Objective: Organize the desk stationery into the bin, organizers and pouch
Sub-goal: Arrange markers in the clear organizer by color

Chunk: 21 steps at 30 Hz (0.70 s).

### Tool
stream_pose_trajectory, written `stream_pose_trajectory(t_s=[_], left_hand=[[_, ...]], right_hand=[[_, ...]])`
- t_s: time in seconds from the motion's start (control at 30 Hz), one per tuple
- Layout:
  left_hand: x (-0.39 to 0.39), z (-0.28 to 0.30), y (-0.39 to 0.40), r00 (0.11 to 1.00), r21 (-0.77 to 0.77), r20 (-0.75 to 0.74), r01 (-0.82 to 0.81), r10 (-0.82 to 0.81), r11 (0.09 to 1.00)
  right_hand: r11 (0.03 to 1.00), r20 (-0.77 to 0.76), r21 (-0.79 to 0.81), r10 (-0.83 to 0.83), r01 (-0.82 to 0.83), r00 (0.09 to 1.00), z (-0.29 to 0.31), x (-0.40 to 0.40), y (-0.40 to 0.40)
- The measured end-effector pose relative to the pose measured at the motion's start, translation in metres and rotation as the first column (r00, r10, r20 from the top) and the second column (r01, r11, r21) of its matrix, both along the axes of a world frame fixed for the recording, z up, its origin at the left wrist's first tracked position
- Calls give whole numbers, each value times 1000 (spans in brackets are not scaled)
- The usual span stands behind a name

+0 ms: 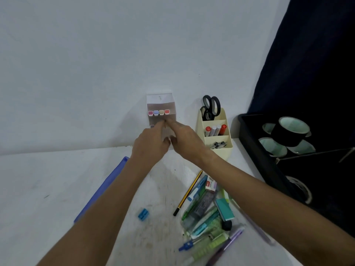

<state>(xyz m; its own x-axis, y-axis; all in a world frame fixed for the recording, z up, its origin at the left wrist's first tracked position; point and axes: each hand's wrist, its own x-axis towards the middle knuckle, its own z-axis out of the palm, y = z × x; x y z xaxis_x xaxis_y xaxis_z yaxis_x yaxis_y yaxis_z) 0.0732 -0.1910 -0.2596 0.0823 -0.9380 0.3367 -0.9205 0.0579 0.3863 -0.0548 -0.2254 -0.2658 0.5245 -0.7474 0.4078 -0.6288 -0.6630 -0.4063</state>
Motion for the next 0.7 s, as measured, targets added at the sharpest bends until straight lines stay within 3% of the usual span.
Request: stream_pose_trajectory(t_s=[0.1,0.2,0.33,0.5,0.7], left_hand=[[-7,-6,36,992,6,-118,32,-31,999],[-12,-22,62,985,163,-165,82,-54,983],[-23,-46,70,976,311,-145,199,-160,929],[-48,-60,65,952,387,-131,306,-277,870],[-60,-73,61,951,450,-138,310,-277,838]], right_hand=[[996,47,90,27,-31,999,6,-25,29],[975,-16,223,-26,29,1000,6,-60,52],[949,-179,300,-39,93,983,2,-101,68],[922,-268,352,-66,161,961,-15,-122,80],[931,-296,362,63,51,953,-38,-109,96]])
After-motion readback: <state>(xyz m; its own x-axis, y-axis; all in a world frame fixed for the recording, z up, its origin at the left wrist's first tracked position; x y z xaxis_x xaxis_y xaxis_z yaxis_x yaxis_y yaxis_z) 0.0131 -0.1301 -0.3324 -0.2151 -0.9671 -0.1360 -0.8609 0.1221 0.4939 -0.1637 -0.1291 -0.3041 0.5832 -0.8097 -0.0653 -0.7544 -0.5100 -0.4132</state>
